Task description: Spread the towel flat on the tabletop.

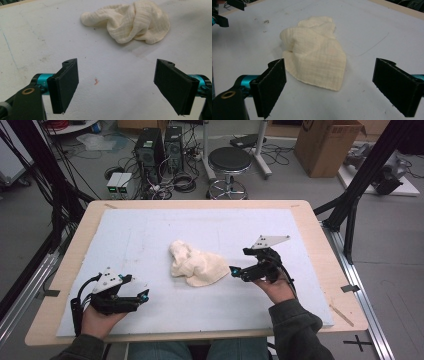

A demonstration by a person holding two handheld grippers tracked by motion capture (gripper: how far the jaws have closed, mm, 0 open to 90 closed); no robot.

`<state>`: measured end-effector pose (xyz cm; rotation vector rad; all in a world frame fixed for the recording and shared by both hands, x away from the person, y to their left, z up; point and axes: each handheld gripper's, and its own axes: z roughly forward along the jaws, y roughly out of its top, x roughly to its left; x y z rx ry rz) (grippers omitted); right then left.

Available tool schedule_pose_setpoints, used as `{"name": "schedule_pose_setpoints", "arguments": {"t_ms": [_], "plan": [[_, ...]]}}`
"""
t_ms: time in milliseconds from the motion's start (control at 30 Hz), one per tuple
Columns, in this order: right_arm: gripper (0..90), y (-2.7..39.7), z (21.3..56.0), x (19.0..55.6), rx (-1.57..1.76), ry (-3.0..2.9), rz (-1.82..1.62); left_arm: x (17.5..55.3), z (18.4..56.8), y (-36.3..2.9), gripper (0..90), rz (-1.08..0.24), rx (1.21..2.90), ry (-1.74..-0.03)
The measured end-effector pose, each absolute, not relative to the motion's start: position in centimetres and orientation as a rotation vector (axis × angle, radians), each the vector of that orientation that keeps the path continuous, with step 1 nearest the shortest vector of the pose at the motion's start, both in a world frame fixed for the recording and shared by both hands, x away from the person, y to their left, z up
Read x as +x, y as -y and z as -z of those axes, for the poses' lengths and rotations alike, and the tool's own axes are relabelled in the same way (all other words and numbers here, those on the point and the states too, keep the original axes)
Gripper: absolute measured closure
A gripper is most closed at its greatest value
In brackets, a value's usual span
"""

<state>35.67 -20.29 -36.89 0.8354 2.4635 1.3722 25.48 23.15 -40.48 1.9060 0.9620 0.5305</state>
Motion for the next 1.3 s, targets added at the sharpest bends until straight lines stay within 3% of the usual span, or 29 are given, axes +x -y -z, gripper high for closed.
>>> {"name": "schedule_pose_setpoints", "arguments": {"t_ms": [500, 567, 1033, 1300], "plan": [[11.5, 14.5, 36.9, 38.0, 0.754, -2.554, -1.354, 25.5, 40.5, -23.4, 20.4, -0.529, 1.894, -0.97], [17.1, 13.6, 37.2, 38.3, 0.734, -2.591, -1.356, 25.5, 40.5, -23.5, 20.4, -0.527, 1.892, -0.972], [28.9, 7.4, 41.1, 40.0, 0.658, -2.729, -1.22, 25.6, 40.6, -23.6, 20.4, -0.521, 1.889, -0.974], [46.6, 6.5, 42.3, 40.6, 0.698, -2.733, -1.141, 25.6, 40.6, -23.7, 20.4, -0.517, 1.885, -0.975]]}}
